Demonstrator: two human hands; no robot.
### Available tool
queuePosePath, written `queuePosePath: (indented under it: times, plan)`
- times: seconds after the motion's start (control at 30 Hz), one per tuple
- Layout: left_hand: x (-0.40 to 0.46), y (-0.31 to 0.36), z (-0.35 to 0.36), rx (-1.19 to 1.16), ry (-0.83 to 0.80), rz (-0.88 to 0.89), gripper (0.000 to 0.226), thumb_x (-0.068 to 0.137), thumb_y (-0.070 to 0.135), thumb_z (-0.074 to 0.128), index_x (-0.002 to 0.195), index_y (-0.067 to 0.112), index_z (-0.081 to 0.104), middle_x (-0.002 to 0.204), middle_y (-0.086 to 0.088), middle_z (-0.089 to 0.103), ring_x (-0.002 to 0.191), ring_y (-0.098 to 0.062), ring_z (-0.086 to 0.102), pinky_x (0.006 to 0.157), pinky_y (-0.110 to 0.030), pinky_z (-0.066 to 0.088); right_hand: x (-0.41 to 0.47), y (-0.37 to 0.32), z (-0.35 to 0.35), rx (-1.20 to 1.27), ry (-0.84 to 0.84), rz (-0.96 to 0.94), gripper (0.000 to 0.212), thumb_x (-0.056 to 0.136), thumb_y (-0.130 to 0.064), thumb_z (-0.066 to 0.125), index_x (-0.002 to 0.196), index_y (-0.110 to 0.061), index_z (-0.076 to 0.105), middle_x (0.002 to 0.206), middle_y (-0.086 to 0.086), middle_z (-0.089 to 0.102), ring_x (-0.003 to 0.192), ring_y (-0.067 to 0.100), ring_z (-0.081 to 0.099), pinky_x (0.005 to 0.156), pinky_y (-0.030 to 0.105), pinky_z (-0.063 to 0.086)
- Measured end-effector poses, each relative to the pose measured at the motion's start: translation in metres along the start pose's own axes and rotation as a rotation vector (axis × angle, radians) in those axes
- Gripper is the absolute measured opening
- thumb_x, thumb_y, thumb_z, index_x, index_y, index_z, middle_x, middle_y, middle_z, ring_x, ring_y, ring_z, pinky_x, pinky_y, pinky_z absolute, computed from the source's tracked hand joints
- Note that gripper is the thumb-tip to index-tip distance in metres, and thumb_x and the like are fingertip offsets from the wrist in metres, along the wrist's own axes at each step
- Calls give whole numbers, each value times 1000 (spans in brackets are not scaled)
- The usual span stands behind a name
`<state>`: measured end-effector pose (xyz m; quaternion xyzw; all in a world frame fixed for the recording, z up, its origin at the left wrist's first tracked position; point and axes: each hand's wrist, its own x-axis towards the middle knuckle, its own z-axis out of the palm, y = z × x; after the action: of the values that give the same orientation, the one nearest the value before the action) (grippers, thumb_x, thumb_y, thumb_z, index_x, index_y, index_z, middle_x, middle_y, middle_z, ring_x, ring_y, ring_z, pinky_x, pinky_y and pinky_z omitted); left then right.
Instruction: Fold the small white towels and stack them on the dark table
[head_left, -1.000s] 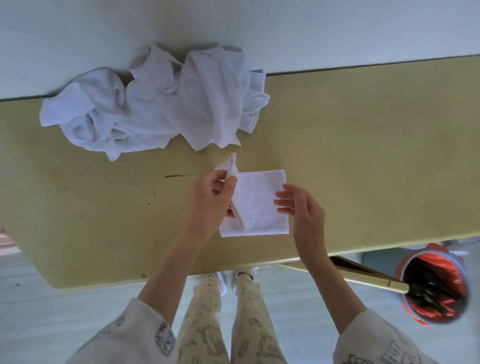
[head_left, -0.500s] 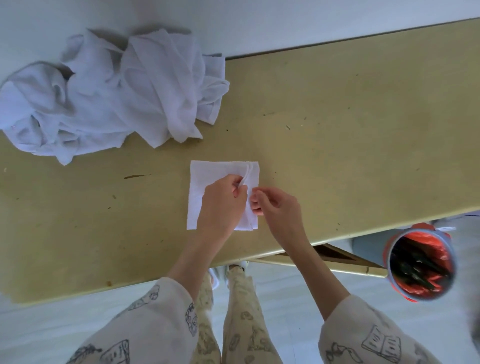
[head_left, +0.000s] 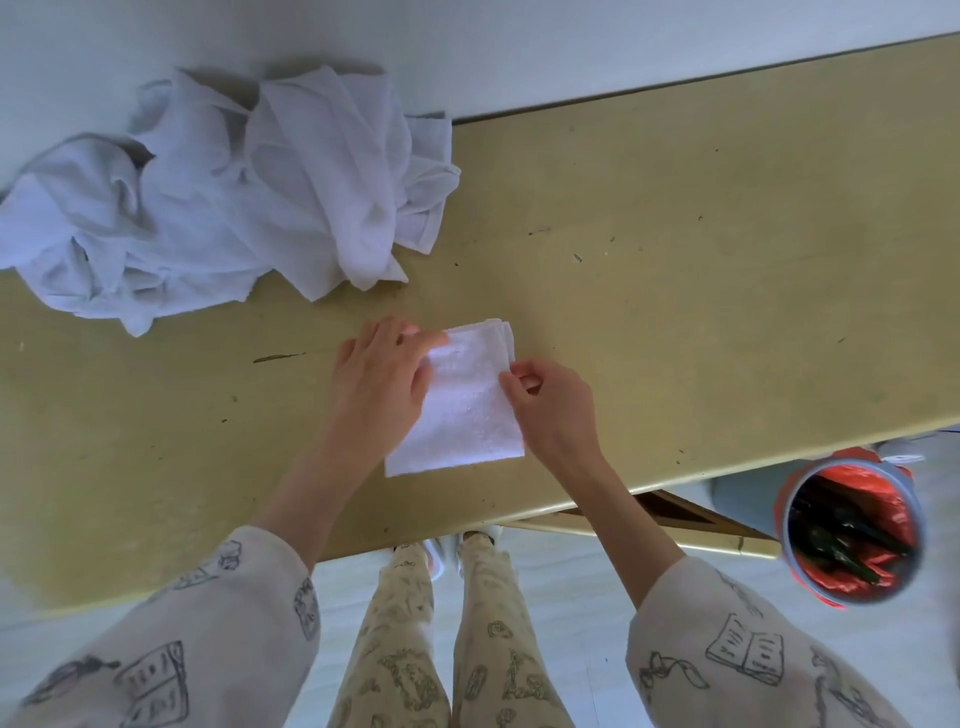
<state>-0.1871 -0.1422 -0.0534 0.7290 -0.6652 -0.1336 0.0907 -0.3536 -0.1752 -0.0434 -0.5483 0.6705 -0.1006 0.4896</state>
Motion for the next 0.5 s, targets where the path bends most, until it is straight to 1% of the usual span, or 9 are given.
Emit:
queuePosePath:
  times: [0.1,0.2,0.3,0.37,0.43,0.5]
  plan:
    - [-15,-2,1,1,0,-54,24,77,11,69,100,14,65,86,-9,60,74,-27,59,62,-33,45,8,-6,-3,-106,-7,-44,20,93,-25,52,105,-15,65,87,-9,61,80,8,53,68,19,36]
    - [-28,1,4,-53,-2,-146,24,80,17,69,102,12,62,86,-7,61,72,-23,58,58,-30,45,10,-11,-11,-174,-59,-51,18,90,-29,55,100,-18,66,91,-7,64,84,10,57,73,23,43]
    - [-31,-1,7,-83,19,-174,23,82,20,66,102,11,61,88,-6,61,76,-23,58,63,-33,47,6,-7,-22,-252,-141,-54,19,89,-32,58,96,-18,67,90,-7,65,88,12,61,79,27,48]
    - [-31,-2,8,-117,37,-198,23,82,21,67,101,10,61,89,-6,61,79,-22,57,69,-34,44,3,-4,-25,-301,-168,-45,20,90,-30,57,98,-16,67,97,-3,68,93,15,62,81,28,47]
    - [-32,-4,9,-147,52,-236,22,82,23,67,100,11,61,90,-5,60,80,-21,55,73,-33,41,3,-3,-24,-308,-163,-29,20,91,-28,55,100,-15,66,102,-1,68,95,17,61,80,26,45]
    - [-32,-5,8,-169,61,-245,17,83,22,66,95,12,61,88,-4,59,76,-20,54,73,-33,40,3,-3,-23,-286,-140,-20,20,91,-26,54,99,-14,66,101,0,68,95,17,60,77,24,42]
